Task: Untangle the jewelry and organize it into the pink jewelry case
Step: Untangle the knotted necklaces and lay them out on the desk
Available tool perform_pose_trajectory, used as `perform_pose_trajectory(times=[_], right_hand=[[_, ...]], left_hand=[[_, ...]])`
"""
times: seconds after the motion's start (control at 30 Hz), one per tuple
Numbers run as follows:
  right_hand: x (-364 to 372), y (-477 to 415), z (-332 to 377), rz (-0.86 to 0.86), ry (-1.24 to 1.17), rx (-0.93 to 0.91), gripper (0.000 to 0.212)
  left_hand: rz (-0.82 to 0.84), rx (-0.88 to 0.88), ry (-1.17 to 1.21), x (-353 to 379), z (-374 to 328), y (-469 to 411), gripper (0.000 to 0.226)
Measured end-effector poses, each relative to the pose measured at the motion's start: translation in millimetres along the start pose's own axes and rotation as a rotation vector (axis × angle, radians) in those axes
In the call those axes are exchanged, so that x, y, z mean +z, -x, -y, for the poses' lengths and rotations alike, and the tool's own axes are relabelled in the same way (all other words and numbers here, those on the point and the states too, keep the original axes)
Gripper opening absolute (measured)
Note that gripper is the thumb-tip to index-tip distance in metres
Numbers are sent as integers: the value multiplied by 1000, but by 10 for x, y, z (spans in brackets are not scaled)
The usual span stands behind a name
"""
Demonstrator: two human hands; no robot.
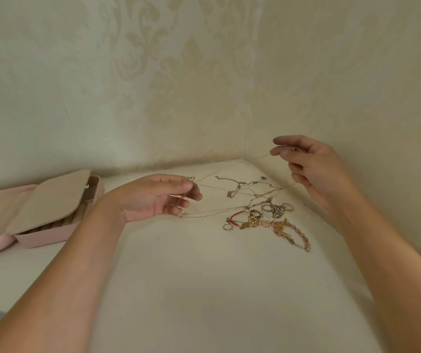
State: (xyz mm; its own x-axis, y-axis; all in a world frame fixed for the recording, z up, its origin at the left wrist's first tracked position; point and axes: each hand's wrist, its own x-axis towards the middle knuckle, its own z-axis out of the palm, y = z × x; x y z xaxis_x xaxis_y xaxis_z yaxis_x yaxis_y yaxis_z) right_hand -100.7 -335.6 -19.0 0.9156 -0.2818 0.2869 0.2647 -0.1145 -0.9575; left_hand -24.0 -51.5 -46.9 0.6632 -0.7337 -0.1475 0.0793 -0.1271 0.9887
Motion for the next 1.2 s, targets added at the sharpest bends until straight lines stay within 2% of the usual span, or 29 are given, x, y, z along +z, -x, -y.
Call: perform_pose_trajectory(times=[0.1,0.2,0.27,0.37,0.43,0.53,0.73,0.8,0.87,0.93,1.03,1.1,1.13,1.2], right_hand=[[73,56,14,-14,137,-34,18],[180,132,79,40,282,11,55],[202,146,109,112,344,108,72],[216,151,99,305,302,260,81],[237,148,89,385,248,319,82],[199,131,91,403,217,361,83],[169,145,50,444,379,433,82],[201,147,22,430,441,449,79],[204,131,1,345,441,438,70],[167,94,-10,211,338,380,56],[121,27,11,109,-192,366,47],[119,29,32,157,-519,461,56],[140,41,49,207,-589,511,58],[196,88,97,327,-553,561,59]], left_hand=[[-21,-87,-89,18,-5,13,66],[-23,-82,-183,49,-12,19,59],[-110,-37,-146,25,1,-4,61],[-221,35,-144,-30,25,-40,77],[-166,47,-151,-30,25,-26,73],[-108,51,-144,-19,33,-16,60],[-107,130,362,-85,48,-63,33],[-160,206,578,-72,37,-48,42],[-187,273,727,-59,24,-38,51],[-172,284,808,-65,3,-27,53],[-82,185,789,-101,-24,-11,44],[-15,124,681,-91,-26,-4,38],[9,94,605,-79,-22,2,37],[48,48,416,-51,-8,20,38]])
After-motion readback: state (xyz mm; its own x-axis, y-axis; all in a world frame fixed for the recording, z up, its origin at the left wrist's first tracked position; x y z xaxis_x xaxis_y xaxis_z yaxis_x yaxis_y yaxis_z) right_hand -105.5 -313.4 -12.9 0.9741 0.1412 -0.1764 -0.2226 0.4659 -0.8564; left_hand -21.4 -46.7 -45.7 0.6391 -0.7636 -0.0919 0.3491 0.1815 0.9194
